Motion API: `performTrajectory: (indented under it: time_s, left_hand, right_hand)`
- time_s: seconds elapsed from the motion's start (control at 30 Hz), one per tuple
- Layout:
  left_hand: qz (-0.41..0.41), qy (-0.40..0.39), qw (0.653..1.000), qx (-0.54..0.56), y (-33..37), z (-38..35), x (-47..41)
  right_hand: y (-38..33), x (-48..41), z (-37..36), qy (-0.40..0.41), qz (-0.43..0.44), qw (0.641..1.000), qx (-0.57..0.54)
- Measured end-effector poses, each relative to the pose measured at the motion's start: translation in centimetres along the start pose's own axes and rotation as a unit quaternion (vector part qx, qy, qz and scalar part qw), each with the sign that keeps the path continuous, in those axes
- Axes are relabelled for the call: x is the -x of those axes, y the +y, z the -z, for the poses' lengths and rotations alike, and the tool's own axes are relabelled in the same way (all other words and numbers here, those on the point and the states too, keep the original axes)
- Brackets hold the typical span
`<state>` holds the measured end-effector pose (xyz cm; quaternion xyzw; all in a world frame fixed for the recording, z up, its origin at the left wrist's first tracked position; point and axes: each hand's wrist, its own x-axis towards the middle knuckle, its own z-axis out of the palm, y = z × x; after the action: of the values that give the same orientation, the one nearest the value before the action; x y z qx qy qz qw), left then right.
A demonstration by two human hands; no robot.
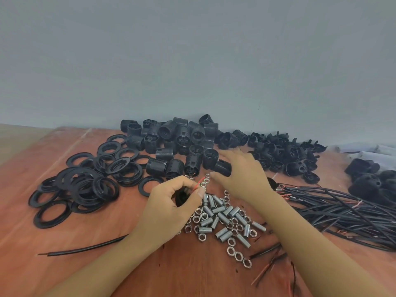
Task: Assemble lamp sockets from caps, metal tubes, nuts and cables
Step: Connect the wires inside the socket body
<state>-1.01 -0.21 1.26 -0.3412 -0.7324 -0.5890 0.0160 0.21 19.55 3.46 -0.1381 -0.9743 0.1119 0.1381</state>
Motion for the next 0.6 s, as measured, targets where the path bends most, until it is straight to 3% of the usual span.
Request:
performTrajectory:
  time_s: [0.07, 0.13, 0.23, 0.3, 0.37, 0.43, 0.5, 0.6]
  left_hand:
    - [0.005, 0.002, 1.000, -0.004, -0.1, 0.1, 0.0]
    - [0.016, 0.008, 1.000, 0.001, -0.3, 0.2, 0.1]
    - [0.024, 0.012, 1.000, 0.015, -0.7, 0.4, 0.1]
    - [0.023, 0.019, 0.999, 0.020, -0.8, 0.4, 0.0]
    - [0.008, 0.029, 0.999, 0.013, -0.7, 0.3, 0.0]
    - [-0.015, 0.044, 0.999, 0.001, -0.6, 0.2, 0.0]
    - [-0.025, 0.056, 0.998, 0.000, -0.4, 0.1, 0.0]
    - [-0.034, 0.059, 0.998, 0.001, -0.3, 0.0, 0.1]
  right_hand:
    - [0.0, -0.2, -0.6, -0.018, 0.001, 1.000, 0.023]
    - [0.3, 0.0, -0.5, 0.019, -0.003, 1.000, -0.004]
    - [0.7, 1.2, 0.9, 0.121, -0.058, 0.965, -0.227]
    - [0.5, 2.1, 2.1, 0.131, -0.122, 0.887, -0.426]
    - [-0.2, 3.0, 2.7, 0.059, -0.178, 0.750, -0.635]
    - [-0.7, 3.9, 2.8, -0.013, -0.214, 0.617, -0.757]
    - [-1.0, 4.6, 2.7, -0.059, -0.230, 0.540, -0.808]
    - [-1.2, 5.3, 2.5, -0.092, -0.252, 0.471, -0.840]
